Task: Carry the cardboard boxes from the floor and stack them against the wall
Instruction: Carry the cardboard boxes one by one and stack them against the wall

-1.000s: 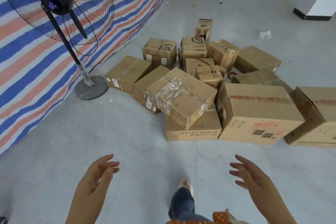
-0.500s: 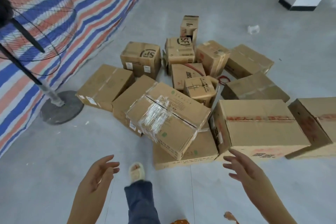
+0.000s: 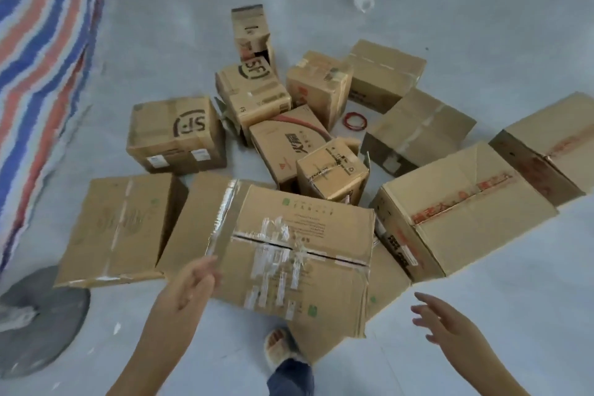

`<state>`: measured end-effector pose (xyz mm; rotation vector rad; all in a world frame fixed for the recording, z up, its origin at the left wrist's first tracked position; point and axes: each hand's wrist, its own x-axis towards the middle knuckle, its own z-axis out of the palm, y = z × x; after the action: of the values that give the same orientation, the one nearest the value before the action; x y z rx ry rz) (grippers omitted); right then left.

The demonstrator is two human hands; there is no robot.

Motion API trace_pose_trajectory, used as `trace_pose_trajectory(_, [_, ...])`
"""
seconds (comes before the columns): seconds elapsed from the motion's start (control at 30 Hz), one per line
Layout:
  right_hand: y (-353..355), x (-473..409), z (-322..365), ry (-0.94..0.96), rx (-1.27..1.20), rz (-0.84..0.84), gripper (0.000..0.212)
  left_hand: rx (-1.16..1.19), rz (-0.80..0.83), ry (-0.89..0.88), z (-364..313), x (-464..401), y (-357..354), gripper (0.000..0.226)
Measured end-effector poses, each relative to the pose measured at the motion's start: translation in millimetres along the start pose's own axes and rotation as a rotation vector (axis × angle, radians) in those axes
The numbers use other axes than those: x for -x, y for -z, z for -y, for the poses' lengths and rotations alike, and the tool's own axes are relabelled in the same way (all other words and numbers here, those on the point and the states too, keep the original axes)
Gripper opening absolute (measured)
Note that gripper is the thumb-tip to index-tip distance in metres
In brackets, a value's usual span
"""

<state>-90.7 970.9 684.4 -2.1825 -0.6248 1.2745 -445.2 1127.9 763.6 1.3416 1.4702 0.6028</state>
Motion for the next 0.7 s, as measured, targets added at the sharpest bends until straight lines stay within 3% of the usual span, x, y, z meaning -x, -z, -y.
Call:
trace_pose_trajectory(0.13, [-31.7, -54.7, 5.2, -0.191, -0.163, 0.016, 0.018, -0.028, 0.124, 0.129, 36.5, -96.3, -13.1, 0.02])
trace_pose_trajectory(0.3, [-86.2, -145.2, -23.8, -0.395, -0.323, 0.024, 0.014, 0.012, 0.104, 0.382, 127.4, -197.3, -59.3, 0.017])
trace_pose_trajectory(0.53, [-159.7, -240.2, -114.8, -0.438, -0.034, -0.068, 0.045, -0.472, 0.042, 0.477, 268.3, -265.2, -98.2, 0.041])
trace_pose_trajectory(0.63, [-171.4, -257.5, -138.5, -0.439, 0.037, -0.093, 0.042, -0.619, 0.094, 0.493, 304.3, -274.2, -95.6, 0.054])
trace_pose_trajectory(0.7, [-172.4, -262.3, -148.1, -0.458, 0.102, -0.111, 0.026, -0.651, 0.103, 0.488, 319.5, -278.8, -92.0, 0.042])
